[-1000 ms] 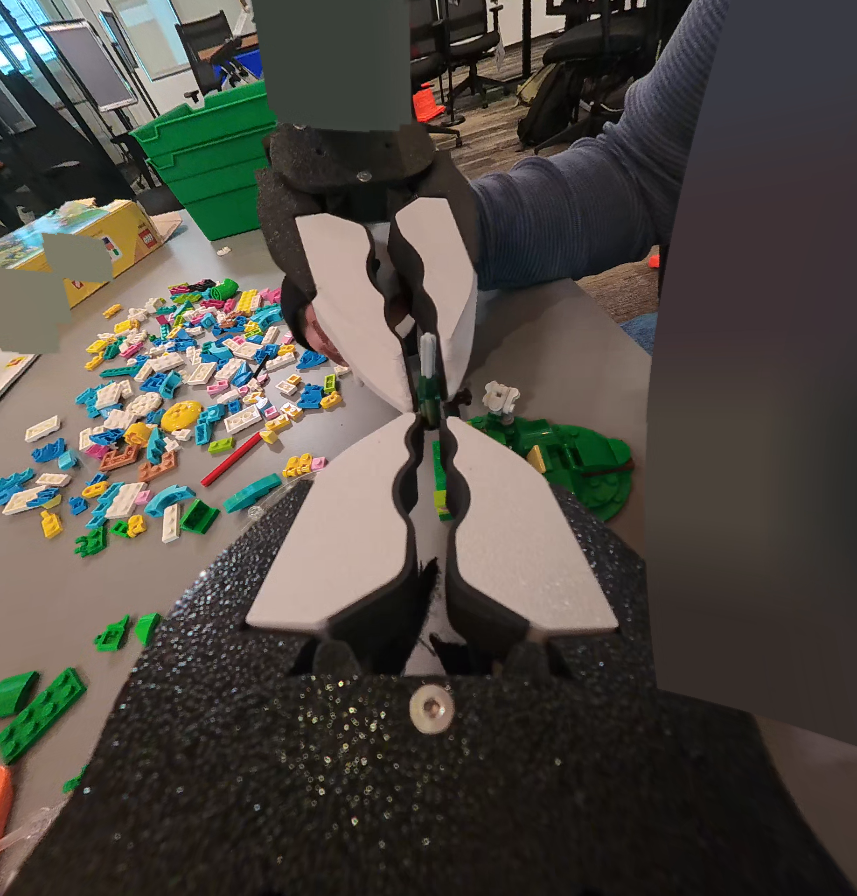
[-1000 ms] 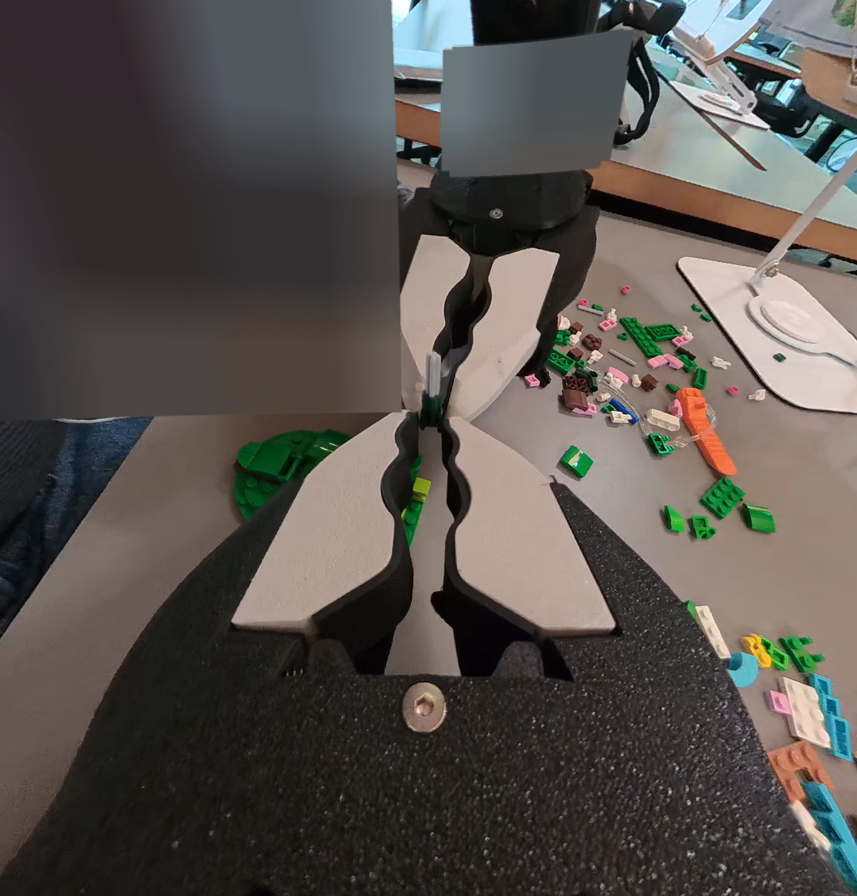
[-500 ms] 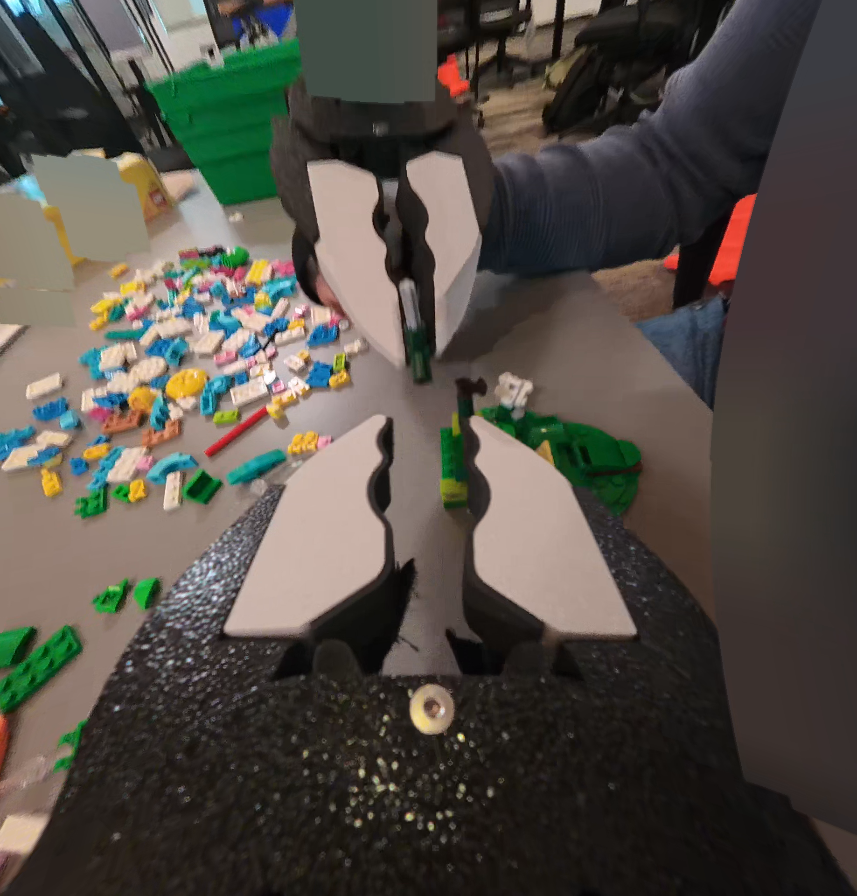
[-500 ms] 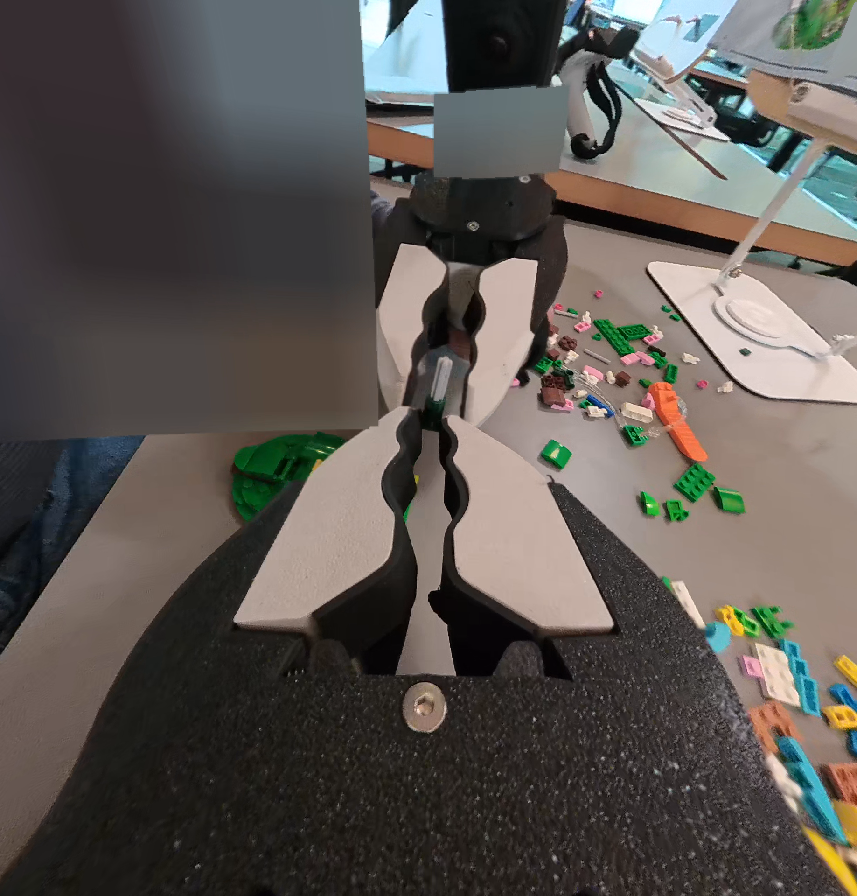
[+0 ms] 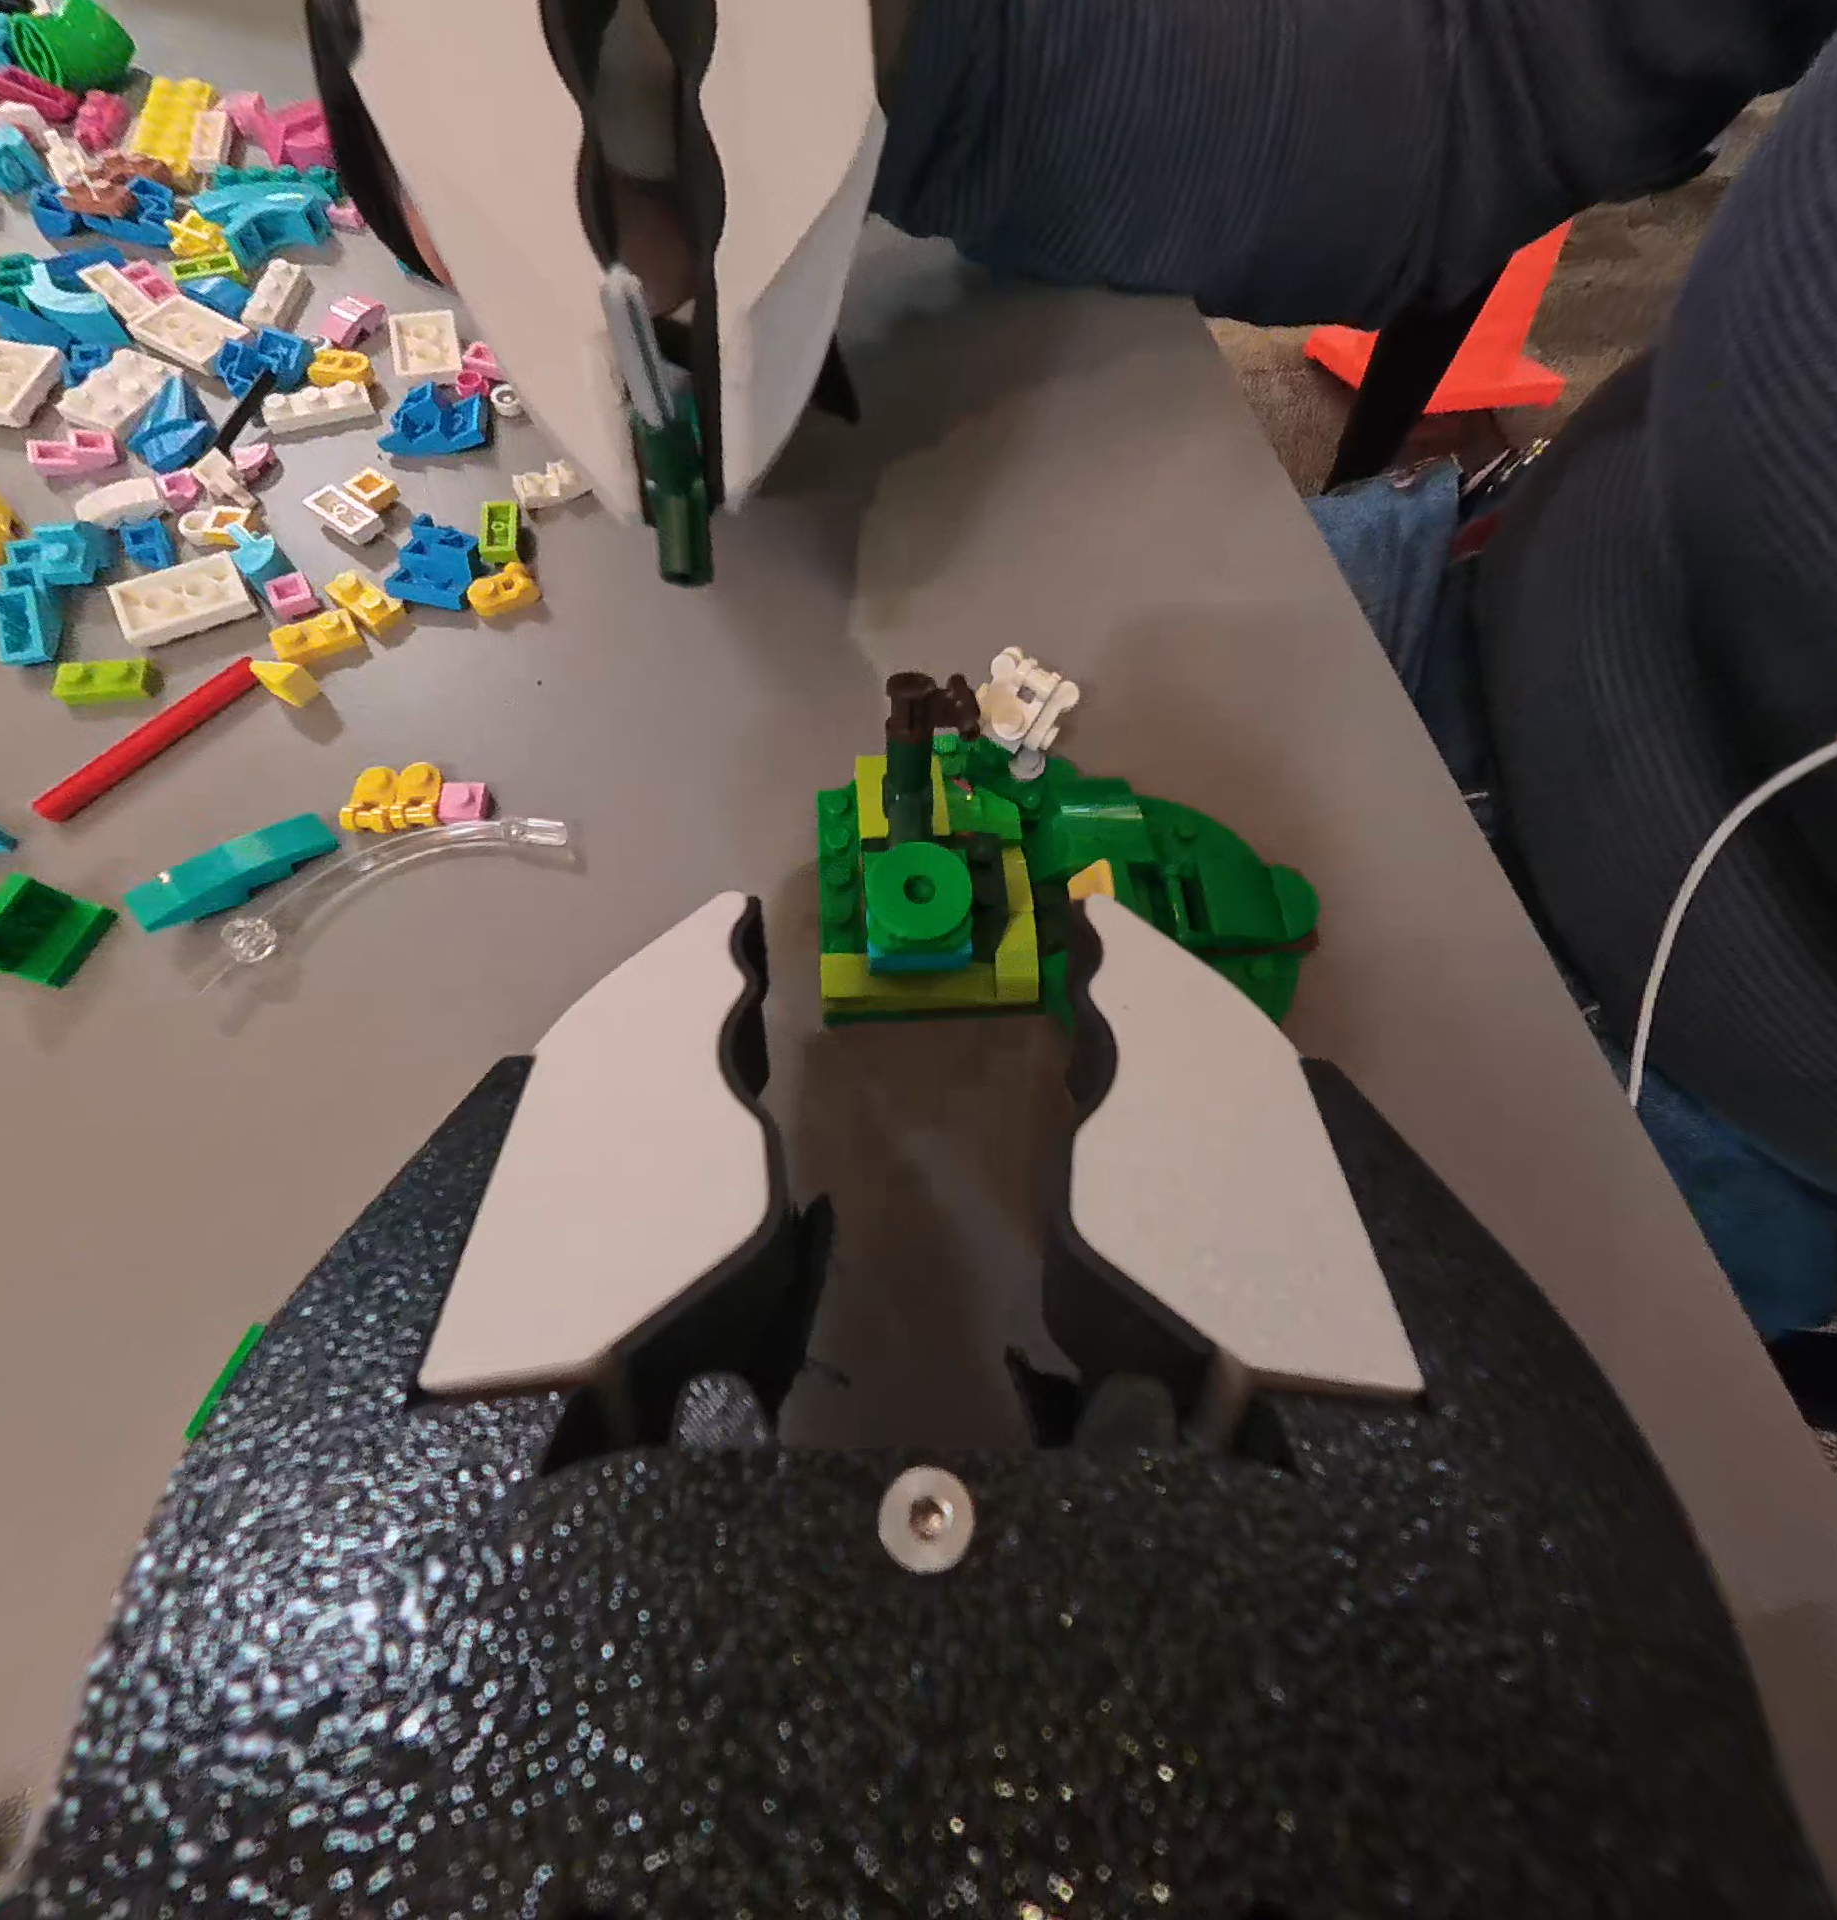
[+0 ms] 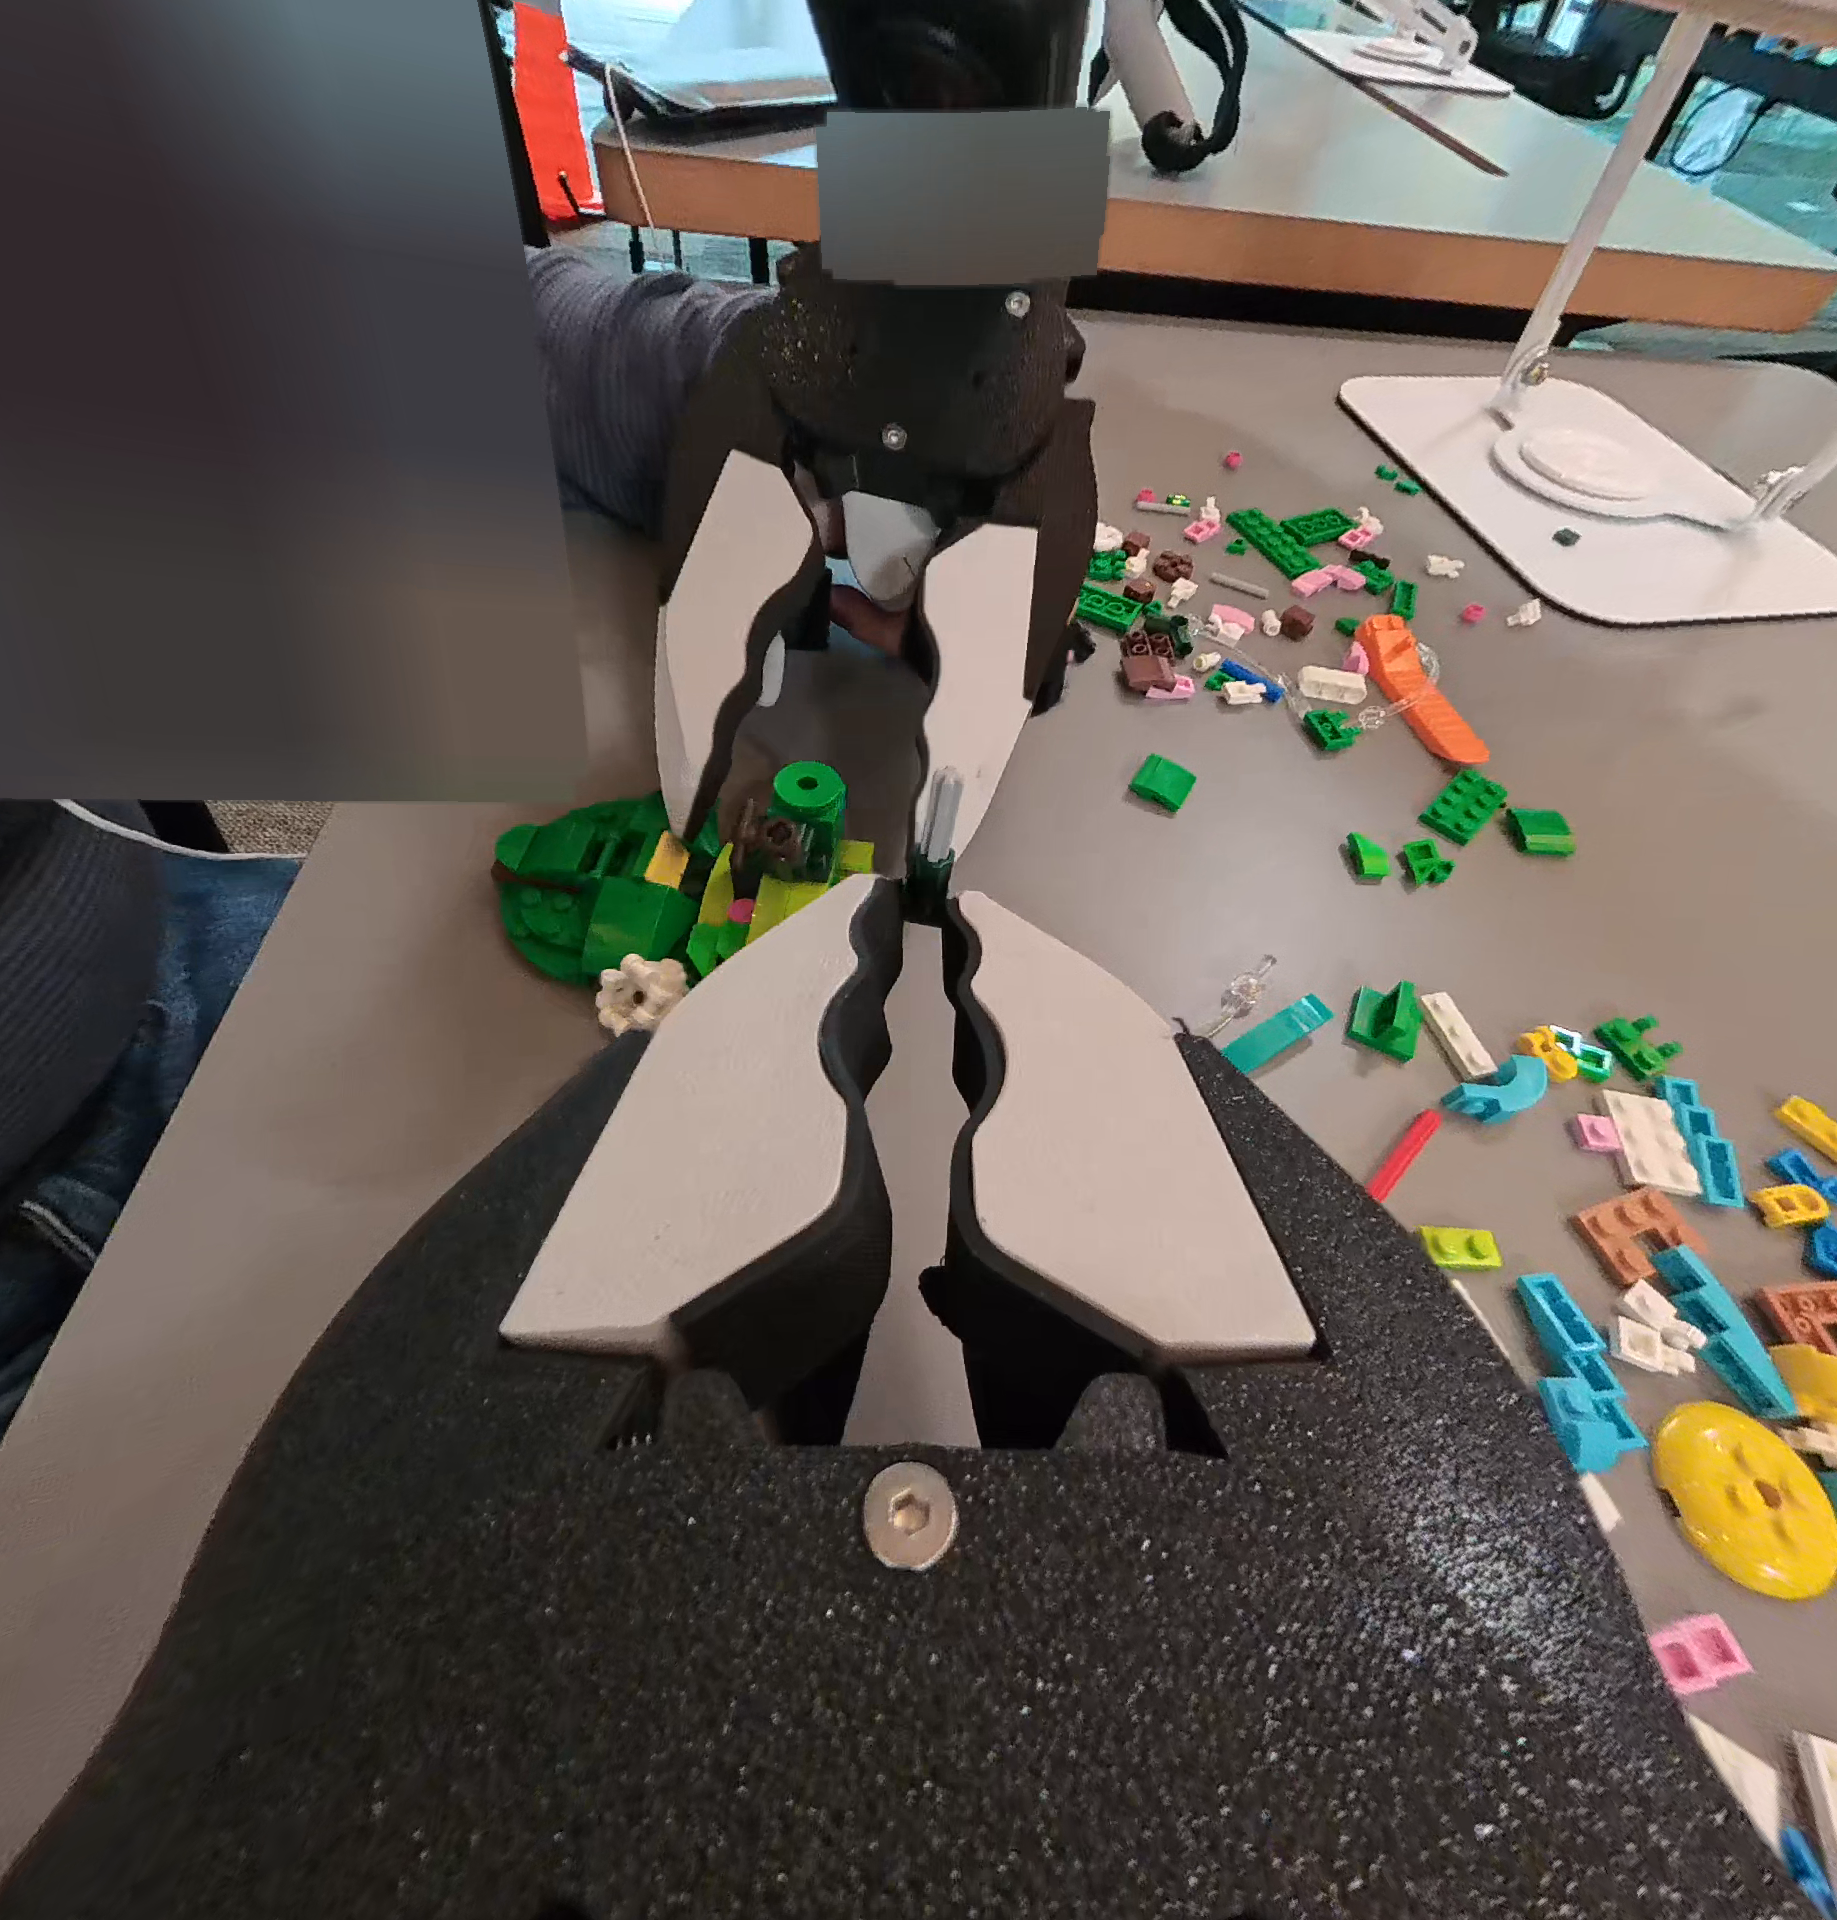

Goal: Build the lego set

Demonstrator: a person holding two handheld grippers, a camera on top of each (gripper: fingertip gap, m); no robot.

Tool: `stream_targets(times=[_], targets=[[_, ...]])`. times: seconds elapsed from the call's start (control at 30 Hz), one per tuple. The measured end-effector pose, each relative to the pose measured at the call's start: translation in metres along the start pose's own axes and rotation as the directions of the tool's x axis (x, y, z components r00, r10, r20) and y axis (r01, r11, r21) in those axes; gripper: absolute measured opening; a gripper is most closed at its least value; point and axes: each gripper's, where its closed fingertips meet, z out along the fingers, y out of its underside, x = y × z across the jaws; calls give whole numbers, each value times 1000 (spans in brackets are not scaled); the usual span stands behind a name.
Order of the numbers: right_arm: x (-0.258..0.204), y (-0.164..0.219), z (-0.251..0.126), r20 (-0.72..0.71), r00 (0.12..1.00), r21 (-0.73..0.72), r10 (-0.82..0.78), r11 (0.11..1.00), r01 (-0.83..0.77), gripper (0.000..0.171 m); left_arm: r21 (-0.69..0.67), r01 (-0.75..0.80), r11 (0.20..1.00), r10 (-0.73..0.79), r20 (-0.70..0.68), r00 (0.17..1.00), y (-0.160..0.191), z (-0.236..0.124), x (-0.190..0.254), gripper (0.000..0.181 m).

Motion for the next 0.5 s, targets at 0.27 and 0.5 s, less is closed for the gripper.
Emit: stream_targets(times=[0.27, 0.5], targets=[[-11, 5, -1, 35, 999, -19, 11, 1000, -10, 7, -45, 36, 998, -35, 8, 999, 0, 13, 1, 39], [-16, 14, -5, 65, 997, -40, 41, 998, -38, 7, -30, 8, 1000, -8, 17, 1000, -5, 16, 2, 32]])
